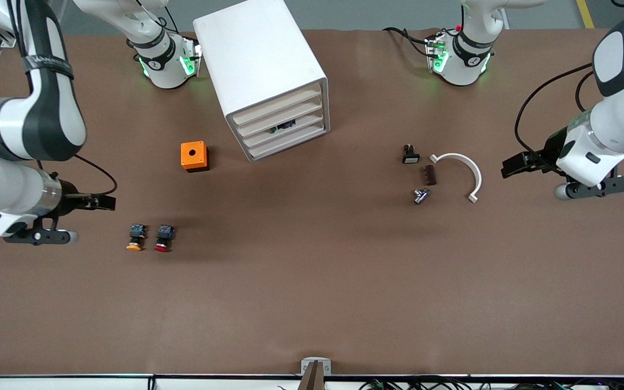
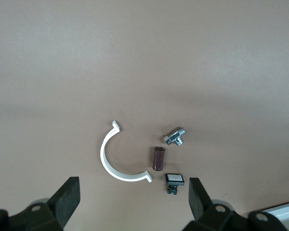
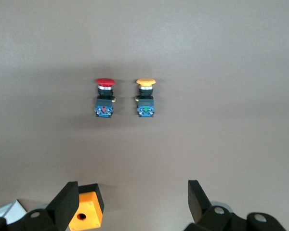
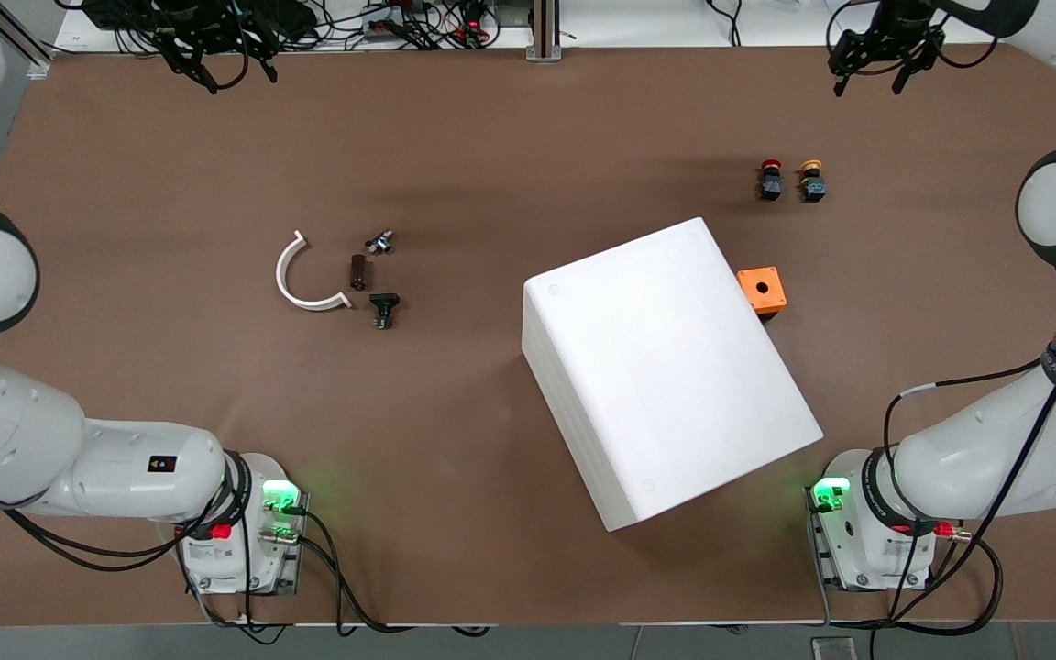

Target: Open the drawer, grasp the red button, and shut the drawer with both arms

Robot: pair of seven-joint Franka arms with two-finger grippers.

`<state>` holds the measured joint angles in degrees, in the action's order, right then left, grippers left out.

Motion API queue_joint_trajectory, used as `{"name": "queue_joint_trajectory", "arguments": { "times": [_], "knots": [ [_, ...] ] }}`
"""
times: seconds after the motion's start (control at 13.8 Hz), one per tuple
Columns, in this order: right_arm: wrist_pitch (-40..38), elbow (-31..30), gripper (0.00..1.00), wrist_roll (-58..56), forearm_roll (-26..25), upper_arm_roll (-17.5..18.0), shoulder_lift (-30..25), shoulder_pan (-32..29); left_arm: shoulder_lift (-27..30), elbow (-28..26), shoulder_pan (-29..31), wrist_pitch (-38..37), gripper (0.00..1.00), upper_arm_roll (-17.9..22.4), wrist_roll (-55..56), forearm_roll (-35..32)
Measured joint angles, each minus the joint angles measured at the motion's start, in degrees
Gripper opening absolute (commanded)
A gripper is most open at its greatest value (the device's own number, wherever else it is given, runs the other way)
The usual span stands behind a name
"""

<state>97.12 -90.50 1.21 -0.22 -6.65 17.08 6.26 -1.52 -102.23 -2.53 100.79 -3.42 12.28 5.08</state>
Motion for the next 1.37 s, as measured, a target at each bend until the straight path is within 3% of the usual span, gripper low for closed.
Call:
{"name": "queue_joint_trajectory", "arguments": {
  "times": [0.14,0.58,1.08,1.37],
  "knots": [
    [-1.42,0.03,1.0,-2.18,0.0,-0.01,-1.8,-1.58,2.59,-1.83,0.51,1.09,0.99,0.86,-1.14,-0.01],
    [-4.87,0.13,1.0,-5.7,0.0,-0.01,-8.15,-4.87,6.34,-0.42,2.83,1.73,0.99,1.33,-4.26,-0.01],
    [-6.82,0.11,1.0,-7.43,-0.03,-0.03,-11.27,-6.79,-0.44,8.37,2.26,1.7,0.99,0.77,-4.26,-0.01],
    [-6.82,0.05,1.0,-7.65,-0.03,0.04,-11.26,-7.31,-2.41,10.08,2.28,1.36,0.99,0.76,-4.26,-0.01]
  ]
}}
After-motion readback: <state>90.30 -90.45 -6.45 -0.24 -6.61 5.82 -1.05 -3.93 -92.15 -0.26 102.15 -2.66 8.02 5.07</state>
